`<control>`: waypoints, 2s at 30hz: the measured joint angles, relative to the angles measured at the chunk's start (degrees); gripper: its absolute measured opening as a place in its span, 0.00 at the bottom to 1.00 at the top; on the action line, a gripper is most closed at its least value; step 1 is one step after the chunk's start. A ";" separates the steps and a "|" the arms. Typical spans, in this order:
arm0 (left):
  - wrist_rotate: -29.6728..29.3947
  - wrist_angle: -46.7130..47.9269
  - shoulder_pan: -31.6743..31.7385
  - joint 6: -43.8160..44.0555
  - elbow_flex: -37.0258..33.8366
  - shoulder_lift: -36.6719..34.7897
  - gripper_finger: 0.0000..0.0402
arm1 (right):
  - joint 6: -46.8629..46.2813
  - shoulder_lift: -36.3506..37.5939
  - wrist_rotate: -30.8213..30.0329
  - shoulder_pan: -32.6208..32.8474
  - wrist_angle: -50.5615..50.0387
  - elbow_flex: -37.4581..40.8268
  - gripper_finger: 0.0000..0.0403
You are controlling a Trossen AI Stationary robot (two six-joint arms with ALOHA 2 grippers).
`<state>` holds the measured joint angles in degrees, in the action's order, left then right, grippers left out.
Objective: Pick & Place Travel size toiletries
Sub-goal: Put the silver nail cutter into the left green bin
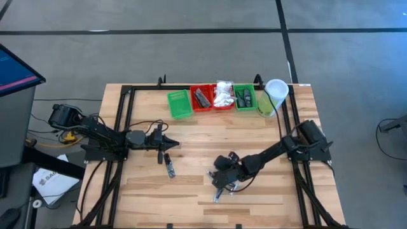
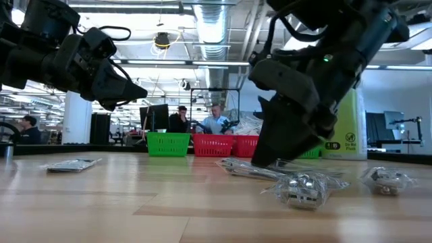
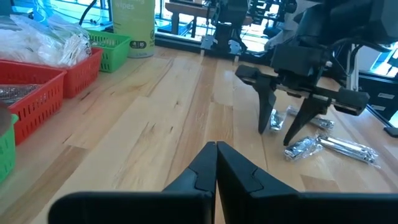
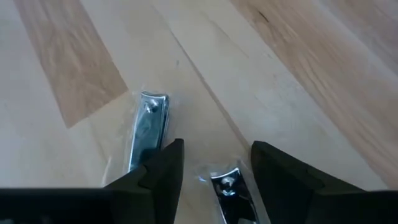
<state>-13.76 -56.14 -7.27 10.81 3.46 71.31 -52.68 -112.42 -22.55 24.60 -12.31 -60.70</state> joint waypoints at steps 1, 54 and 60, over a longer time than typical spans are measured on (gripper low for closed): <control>0.00 -0.01 0.00 0.00 0.00 0.00 0.00 | 0.15 -0.03 0.18 0.00 -1.32 -0.54 0.43; -0.02 -0.09 0.00 0.00 0.00 0.00 0.00 | 29.74 11.29 -1.13 -14.92 -8.53 -4.98 0.12; -0.04 -0.27 0.00 0.00 0.00 0.00 0.00 | 36.70 10.83 4.36 -22.86 0.76 -5.17 0.12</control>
<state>-13.80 -56.41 -7.27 10.81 3.46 71.31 -15.98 -101.59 -18.19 1.74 -11.55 -65.87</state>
